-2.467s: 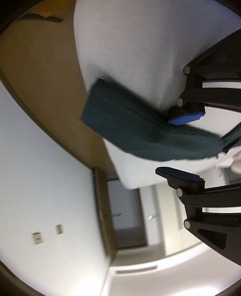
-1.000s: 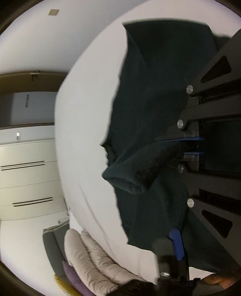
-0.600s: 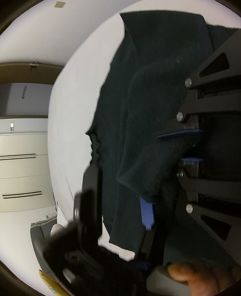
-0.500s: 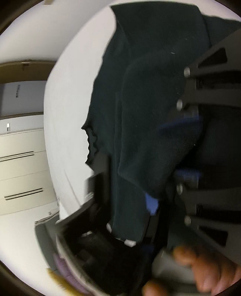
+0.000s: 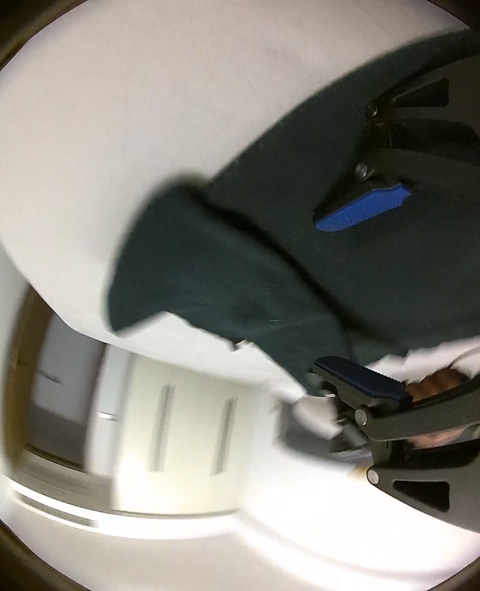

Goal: Fold small clothes

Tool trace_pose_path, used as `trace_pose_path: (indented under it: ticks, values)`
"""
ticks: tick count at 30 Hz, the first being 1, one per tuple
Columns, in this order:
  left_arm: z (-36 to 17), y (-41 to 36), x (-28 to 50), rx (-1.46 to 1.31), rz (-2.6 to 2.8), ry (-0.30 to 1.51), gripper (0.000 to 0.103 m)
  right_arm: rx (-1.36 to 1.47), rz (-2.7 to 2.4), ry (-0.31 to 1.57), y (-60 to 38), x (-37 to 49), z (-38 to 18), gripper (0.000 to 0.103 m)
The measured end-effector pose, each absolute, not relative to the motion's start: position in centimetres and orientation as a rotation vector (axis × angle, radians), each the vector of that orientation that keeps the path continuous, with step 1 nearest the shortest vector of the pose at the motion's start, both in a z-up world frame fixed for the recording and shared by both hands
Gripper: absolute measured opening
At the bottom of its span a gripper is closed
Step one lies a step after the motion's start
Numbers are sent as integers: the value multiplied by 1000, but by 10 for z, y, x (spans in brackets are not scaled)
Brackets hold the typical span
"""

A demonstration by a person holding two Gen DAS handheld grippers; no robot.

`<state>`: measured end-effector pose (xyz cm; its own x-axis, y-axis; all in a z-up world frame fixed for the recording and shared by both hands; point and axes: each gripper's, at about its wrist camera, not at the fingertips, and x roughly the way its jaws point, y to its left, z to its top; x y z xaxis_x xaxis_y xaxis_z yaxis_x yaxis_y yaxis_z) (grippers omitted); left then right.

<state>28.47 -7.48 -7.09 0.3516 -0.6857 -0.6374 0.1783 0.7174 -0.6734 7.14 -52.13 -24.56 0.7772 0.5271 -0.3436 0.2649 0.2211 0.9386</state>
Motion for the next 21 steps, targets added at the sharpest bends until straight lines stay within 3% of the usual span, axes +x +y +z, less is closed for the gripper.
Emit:
trace_pose_path:
  ticks: [2, 6, 21]
  values:
    - [-52, -73, 285, -494, -595, 1024, 7, 1457, 238, 664, -523, 78, -249, 81]
    - [-39, -53, 284, -484, -575, 966, 7, 1568, 198, 619, -523, 97, -256, 81]
    - [-77, 11, 290, -684, -502, 979, 7, 1734, 123, 575, -535, 119, -264, 79]
